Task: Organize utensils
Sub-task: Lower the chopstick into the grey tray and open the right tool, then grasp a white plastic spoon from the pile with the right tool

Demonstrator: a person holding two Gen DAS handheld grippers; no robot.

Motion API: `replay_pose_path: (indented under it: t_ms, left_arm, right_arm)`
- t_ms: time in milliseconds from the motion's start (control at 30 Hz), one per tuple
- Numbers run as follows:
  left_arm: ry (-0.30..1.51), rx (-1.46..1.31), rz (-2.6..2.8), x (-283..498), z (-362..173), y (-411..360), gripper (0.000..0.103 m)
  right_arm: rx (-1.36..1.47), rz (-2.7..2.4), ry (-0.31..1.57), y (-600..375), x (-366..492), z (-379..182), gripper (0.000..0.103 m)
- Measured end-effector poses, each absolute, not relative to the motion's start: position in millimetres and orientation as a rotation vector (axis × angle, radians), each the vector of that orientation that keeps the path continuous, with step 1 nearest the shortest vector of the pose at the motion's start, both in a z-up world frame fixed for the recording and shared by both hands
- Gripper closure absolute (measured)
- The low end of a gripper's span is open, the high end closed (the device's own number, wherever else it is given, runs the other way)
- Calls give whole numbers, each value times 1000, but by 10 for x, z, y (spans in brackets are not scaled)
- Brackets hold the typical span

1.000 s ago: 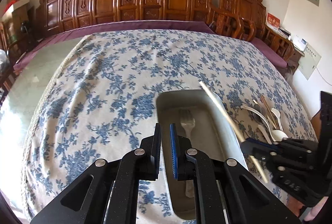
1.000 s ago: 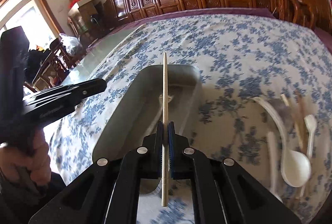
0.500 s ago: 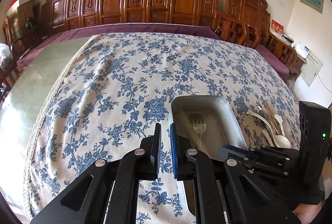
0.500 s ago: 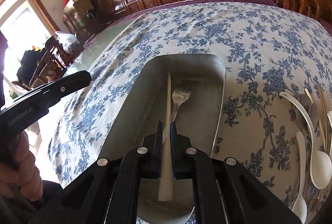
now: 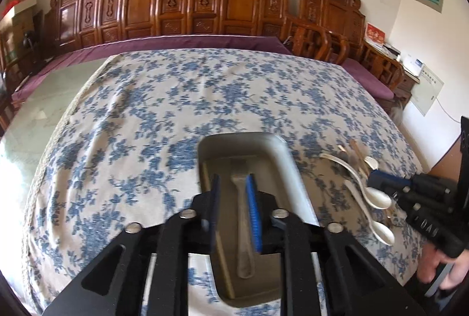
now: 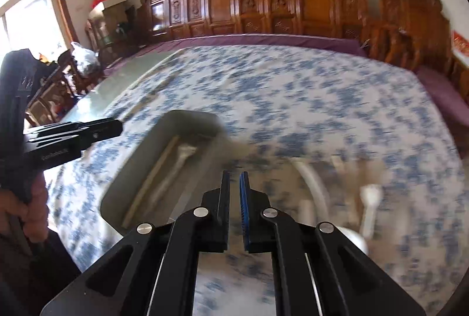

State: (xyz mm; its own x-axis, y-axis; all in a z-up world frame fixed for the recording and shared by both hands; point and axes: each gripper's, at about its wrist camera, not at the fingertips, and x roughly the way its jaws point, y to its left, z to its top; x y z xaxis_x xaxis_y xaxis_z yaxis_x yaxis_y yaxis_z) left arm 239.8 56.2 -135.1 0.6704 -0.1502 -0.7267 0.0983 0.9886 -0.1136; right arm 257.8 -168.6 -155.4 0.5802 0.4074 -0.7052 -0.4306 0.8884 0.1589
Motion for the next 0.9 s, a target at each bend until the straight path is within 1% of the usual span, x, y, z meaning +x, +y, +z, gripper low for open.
replay_pose_path:
  t_ms: [100,167,200,233,267,300,367,467,667,867,900]
  left_arm:
    - [827,-55,-163,2369,-1342,419,80]
    - [825,-51,-178,2343,-1328,317,75]
    - [823,-48,-185,2330,-1320,269,75]
    - [823,-45,-189,2326,-1318,238,75]
    - [822,-40,-197,2312,-1315,182,74]
    - [822,-35,-202,2301,-1314,138,73]
    - [820,-27,-210,2276,-1318,64,69]
    - [823,-12,-218,2234,-1339,-30,69]
    - [835,13,-236,2195,-1383,-176,69]
    - [838,36,-255,2163,-1401,-282,69]
    - [839,39,-257,2159,-1402,-293,69]
  right_arm:
    - [-47,448,830,-1986,2545,-1571,93]
    - [-44,426,853,-2129,2547,-1631,93]
    - [-45,416,867,-2188,2544,-1682,93]
    - [-48,411,880,-2230,2540,-1745,92]
    - [-51,409,893,-2244,2538,-1800,86]
    - [-58,405,907,-2249,2534,-1868,84]
    - [-83,396,930,-2247,2518,-2010,83]
    - [-93,399,965,-2222,2497,-2206,83]
    - [-103,381,1007,-2200,2532,-2423,84]
    - [-134,376,1007,-2142,2496,-2459,84]
    - [-143,378,1005,-2128,2491,-2462,86]
